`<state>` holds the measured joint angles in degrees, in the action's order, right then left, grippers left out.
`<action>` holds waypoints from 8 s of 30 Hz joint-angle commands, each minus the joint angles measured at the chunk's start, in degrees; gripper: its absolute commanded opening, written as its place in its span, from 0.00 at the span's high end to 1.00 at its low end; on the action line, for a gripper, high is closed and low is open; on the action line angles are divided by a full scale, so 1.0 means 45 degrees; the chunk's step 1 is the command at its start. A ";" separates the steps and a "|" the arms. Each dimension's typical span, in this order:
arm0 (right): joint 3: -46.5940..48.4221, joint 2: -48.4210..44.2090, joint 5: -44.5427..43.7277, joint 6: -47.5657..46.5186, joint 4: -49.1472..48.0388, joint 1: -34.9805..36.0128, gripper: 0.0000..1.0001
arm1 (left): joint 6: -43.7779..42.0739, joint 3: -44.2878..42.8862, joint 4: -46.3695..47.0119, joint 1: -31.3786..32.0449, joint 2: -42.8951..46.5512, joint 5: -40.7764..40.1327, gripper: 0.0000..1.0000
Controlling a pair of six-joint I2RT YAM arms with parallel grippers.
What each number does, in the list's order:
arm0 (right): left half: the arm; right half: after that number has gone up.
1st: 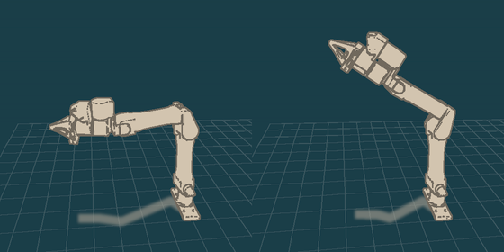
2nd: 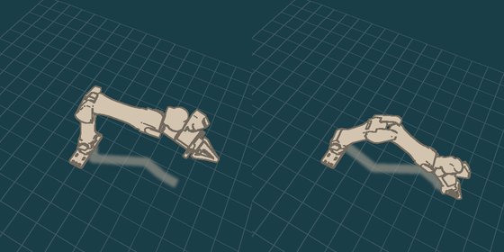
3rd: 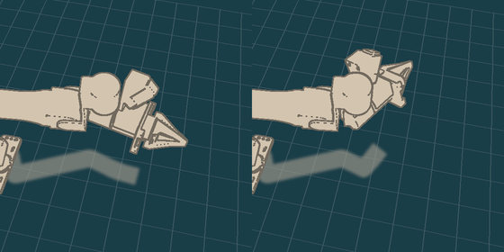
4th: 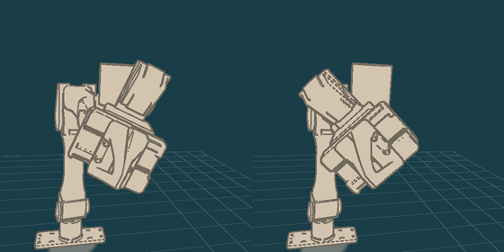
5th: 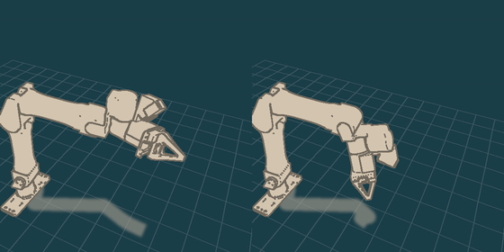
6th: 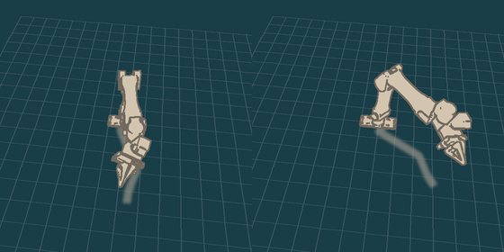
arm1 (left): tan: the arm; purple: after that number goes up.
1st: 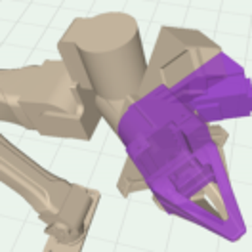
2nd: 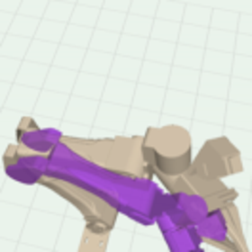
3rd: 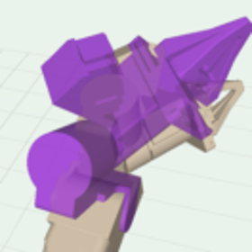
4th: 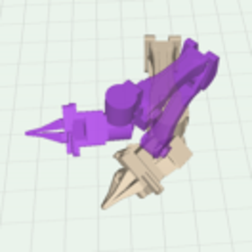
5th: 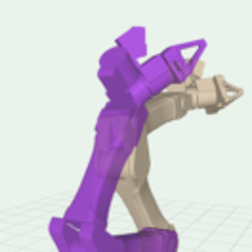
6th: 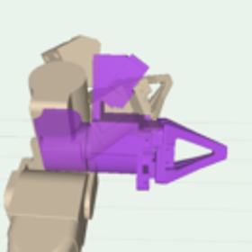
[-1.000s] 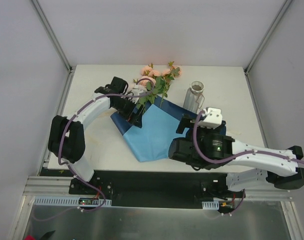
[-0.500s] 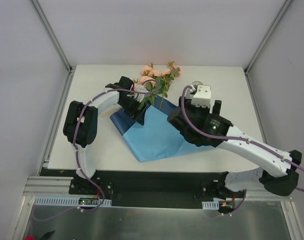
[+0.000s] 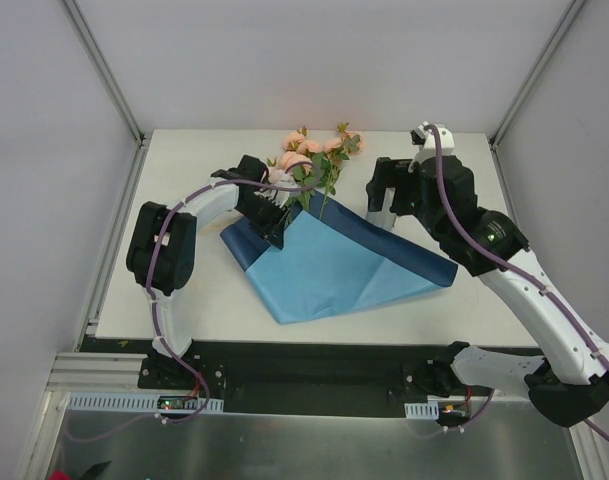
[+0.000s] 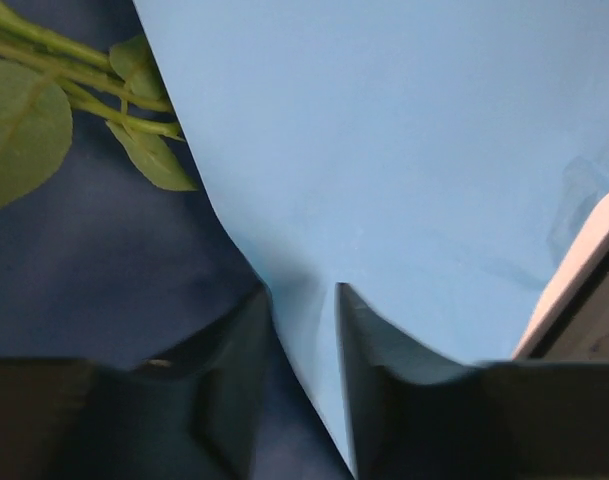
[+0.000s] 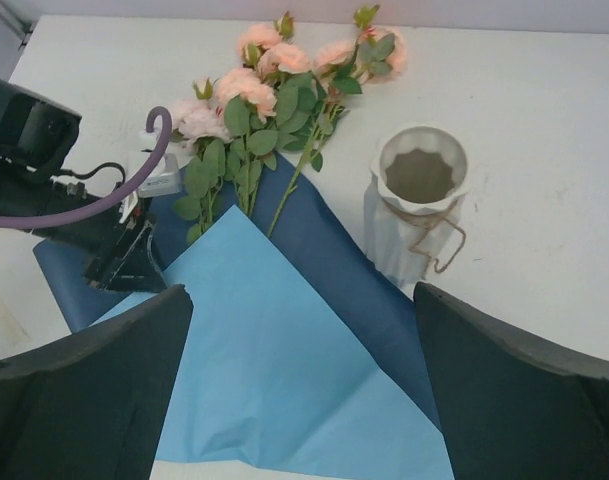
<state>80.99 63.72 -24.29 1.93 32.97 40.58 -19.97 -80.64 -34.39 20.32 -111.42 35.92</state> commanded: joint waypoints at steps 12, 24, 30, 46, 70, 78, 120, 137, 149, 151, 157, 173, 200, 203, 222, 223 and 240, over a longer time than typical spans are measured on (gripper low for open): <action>0.0965 0.0449 0.2820 -0.0624 -0.0609 -0.0833 0.01 | 0.0548 0.0108 0.0026 0.0212 0.2802 0.0591 1.00; 0.1241 0.0351 0.3367 -0.0918 -0.0335 -0.1810 0.02 | 0.0513 0.0654 -0.1964 0.2767 0.7707 0.1353 1.00; 0.0012 0.0410 0.4479 -0.0548 -0.0782 -0.1810 0.02 | -0.0640 0.0674 -0.4113 0.3804 0.8450 0.1627 0.99; -0.5479 0.0231 0.4930 0.1894 -0.2443 0.1176 0.05 | -0.2842 0.1395 -0.8954 0.5348 0.9994 0.2756 0.64; -0.5543 0.2771 0.0887 0.1429 -0.2894 0.7256 0.04 | -0.0904 -0.3000 -0.6318 0.3205 1.0618 -0.2804 0.56; -0.2864 0.4157 0.0945 0.0215 -0.2425 0.4638 0.07 | 0.1624 -0.4090 -0.3628 0.0779 0.9799 -0.5536 0.31; 0.7645 1.5662 0.1083 0.1405 0.0406 -0.0286 0.52 | 0.1098 0.2510 -0.1830 -0.1233 0.8938 -0.4642 0.01; 0.8115 1.6562 0.1141 0.2148 0.0876 -0.0423 0.57 | 0.1214 0.2706 -0.1576 -0.1546 0.9485 -0.4741 0.03; 0.8194 1.6582 0.0244 0.1953 0.1383 -0.0404 0.84 | 0.1195 0.2686 -0.1595 -0.1565 0.9739 -0.4526 0.04; 0.7980 1.6368 -0.0049 0.1895 0.1345 -0.0365 0.94 | 0.1195 0.2686 -0.1615 -0.1565 0.9856 -0.4545 0.04; 0.6613 1.4945 -0.0245 0.1855 0.0233 -0.0345 0.99 | 0.1175 0.2725 -0.1615 -0.1546 0.9876 -0.4604 0.04; 0.3252 0.8556 0.0007 -0.0311 -0.5157 -0.0326 0.99 | 0.1331 0.2764 -0.1693 -0.1565 1.0072 -0.4721 0.05; 0.2022 0.4335 0.0242 -0.7109 -1.6350 -0.2513 0.99 | 0.1331 0.2882 -0.1674 -0.1546 1.0052 -0.4623 0.05; 0.1730 0.4393 0.0145 -0.7752 -1.6779 -0.2552 0.99 | 0.1273 0.2881 -0.1693 -0.1546 1.0013 -0.4623 0.05; -0.1336 0.4629 -0.0734 -0.7599 -1.8284 -0.3021 0.99 | 0.1019 0.2960 -0.1693 -0.1546 1.0208 -0.4701 0.04; -0.1609 0.4512 -0.0811 -0.7598 -1.8284 -0.2982 0.99 | 0.1000 0.2959 -0.1693 -0.1546 1.0189 -0.4721 0.04; -0.4599 0.1994 -0.2628 -0.6935 -1.7877 -0.2084 0.34 | 0.1116 0.3135 -0.1674 -0.1546 1.0286 -0.4604 0.04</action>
<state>61.12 77.69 -33.65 -31.31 -46.04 30.06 -14.59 -66.74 -42.28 13.78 -66.76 14.70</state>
